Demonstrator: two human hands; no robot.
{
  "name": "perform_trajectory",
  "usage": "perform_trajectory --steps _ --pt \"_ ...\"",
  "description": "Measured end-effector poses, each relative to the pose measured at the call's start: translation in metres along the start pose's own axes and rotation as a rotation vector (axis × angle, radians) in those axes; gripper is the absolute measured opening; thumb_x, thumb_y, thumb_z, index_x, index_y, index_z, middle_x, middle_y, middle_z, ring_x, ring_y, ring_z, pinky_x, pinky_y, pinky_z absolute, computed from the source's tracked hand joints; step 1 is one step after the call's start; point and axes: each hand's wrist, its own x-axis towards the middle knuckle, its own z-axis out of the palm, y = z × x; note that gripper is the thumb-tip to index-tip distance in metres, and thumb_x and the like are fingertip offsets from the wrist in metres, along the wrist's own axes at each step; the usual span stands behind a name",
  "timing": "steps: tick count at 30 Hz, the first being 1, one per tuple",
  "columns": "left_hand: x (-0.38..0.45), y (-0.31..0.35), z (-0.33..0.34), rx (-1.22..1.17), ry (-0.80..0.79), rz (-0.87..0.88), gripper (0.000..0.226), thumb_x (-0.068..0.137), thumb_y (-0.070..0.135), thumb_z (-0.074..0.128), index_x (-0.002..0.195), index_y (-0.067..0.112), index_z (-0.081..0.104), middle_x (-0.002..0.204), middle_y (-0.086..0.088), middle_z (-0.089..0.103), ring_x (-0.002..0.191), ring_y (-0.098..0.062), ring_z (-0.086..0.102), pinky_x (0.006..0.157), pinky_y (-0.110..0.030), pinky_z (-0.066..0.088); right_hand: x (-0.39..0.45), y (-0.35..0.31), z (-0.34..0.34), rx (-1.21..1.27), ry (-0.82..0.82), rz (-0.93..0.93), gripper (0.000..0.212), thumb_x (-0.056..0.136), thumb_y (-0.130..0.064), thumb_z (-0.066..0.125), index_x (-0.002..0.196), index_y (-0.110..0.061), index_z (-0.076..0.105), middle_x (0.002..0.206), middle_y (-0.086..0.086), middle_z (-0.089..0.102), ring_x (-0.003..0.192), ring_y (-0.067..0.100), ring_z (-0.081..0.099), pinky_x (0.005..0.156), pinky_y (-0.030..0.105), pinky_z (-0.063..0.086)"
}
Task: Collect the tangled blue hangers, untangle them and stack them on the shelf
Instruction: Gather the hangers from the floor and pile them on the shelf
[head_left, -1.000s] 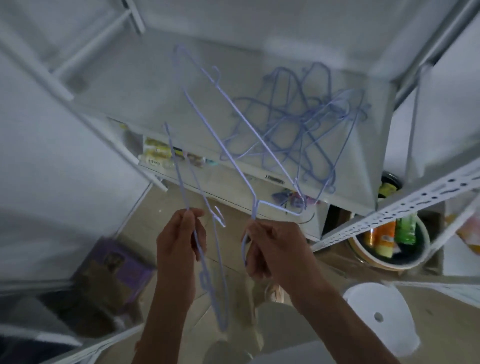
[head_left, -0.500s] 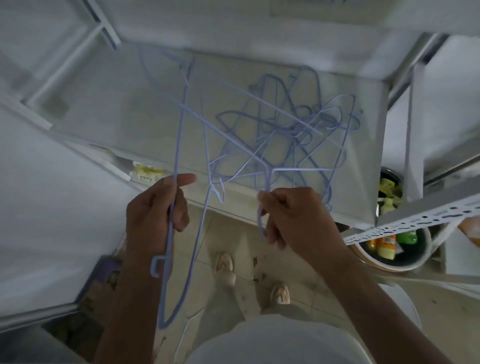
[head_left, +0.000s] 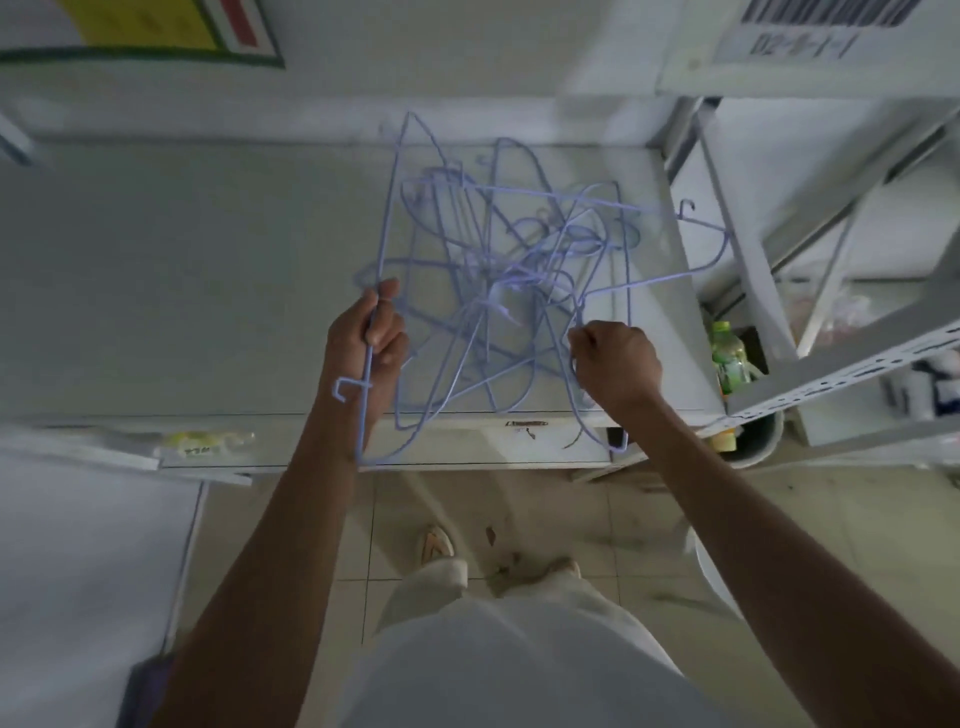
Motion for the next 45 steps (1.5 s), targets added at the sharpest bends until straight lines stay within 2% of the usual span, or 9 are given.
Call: perform_trajectory --steps 2,6,14,17,20,25,30,35,45 --pt "0.025 -0.003 -0.023 0.121 0.104 -0.061 0.035 0.111 0.019 0.028 0.100 0.009 0.060 0.041 0.008 0.040 0.034 -0.003 0.034 0.034 -0.015 0.019 0.008 -0.001 0.010 -0.024 0.015 0.025 0.039 0.101 -0.036 0.044 0.089 -0.010 0.072 0.092 0.021 0.072 0.090 0.041 0.066 0.069 0.036 0.045" --pt "0.054 0.009 -0.065 0.585 0.264 -0.056 0.028 0.108 0.023 0.046 0.096 0.011 0.069 0.040 0.010 0.048 0.033 0.000 0.036 0.035 -0.013 0.023 0.025 0.002 0.019 -0.067 0.006 0.052 0.040 0.101 -0.037 0.044 0.096 -0.010 0.073 0.100 0.022 0.071 0.097 0.043 0.067 0.072 0.037 0.044" --pt "0.078 0.053 -0.094 1.178 0.122 -0.111 0.020 0.100 0.020 0.064 0.084 0.022 0.077 0.061 0.007 0.073 0.046 0.003 0.044 0.046 -0.012 0.035 0.042 0.003 0.029 -0.108 -0.060 0.017 0.044 0.104 -0.041 0.043 0.104 -0.009 0.074 0.104 0.022 0.071 0.101 0.042 0.066 0.074 0.036 0.046" --pt "0.077 0.051 -0.086 1.263 0.223 -0.010 0.013 0.094 0.013 0.070 0.082 0.016 0.074 0.066 0.001 0.073 0.047 0.004 0.055 0.051 -0.017 0.046 0.048 0.003 0.028 -0.100 -0.063 -0.004 0.045 0.103 -0.042 0.043 0.098 -0.010 0.073 0.098 0.020 0.071 0.096 0.041 0.067 0.072 0.036 0.047" --pt "0.066 0.039 -0.066 1.619 0.383 0.112 0.015 0.094 0.026 0.067 0.100 0.015 0.074 0.096 -0.013 0.077 0.086 -0.024 0.073 0.080 -0.037 0.058 0.053 0.003 0.023 -0.108 -0.092 -0.012 0.043 0.101 -0.042 0.047 0.101 -0.009 0.073 0.102 0.020 0.070 0.098 0.041 0.068 0.076 0.038 0.051" --pt "0.018 0.009 -0.034 2.118 0.507 0.364 0.042 0.094 0.034 0.064 0.130 0.014 0.056 0.128 -0.017 0.061 0.115 -0.040 0.058 0.085 -0.051 0.052 0.059 0.013 0.011 -0.068 -0.119 -0.148 0.036 0.098 -0.041 0.055 0.114 -0.009 0.063 0.110 0.020 0.069 0.103 0.041 0.067 0.077 0.038 0.050" --pt "-0.052 -0.050 0.002 2.094 0.722 0.218 0.060 0.098 0.043 0.053 0.148 0.009 0.045 0.161 -0.015 0.038 0.143 -0.036 0.041 0.106 -0.051 0.042 0.039 0.021 -0.014 -0.009 -0.183 -0.446 0.043 0.100 -0.034 0.052 0.136 -0.011 0.051 0.126 0.019 0.063 0.117 0.039 0.061 0.089 0.045 0.052" --pt "-0.155 -0.132 0.026 1.910 0.955 -0.001 0.062 0.103 0.044 0.047 0.153 0.008 0.040 0.166 -0.014 0.030 0.149 -0.036 0.034 0.112 -0.051 0.037 -0.008 0.027 -0.019 -0.142 -0.188 -0.888 0.050 0.101 -0.030 0.052 0.144 -0.005 0.049 0.141 0.019 0.052 0.131 0.039 0.047 0.106 0.048 0.040" --pt "-0.369 -0.269 0.048 1.607 1.214 -0.275 0.063 0.107 0.051 0.031 0.158 0.013 0.031 0.170 -0.007 0.021 0.155 -0.031 0.022 0.121 -0.051 0.029 -0.194 0.041 0.025 -0.258 -0.492 -1.389 0.053 0.106 -0.031 0.045 0.148 0.000 0.048 0.158 0.019 0.043 0.147 0.033 0.039 0.112 0.046 0.039"
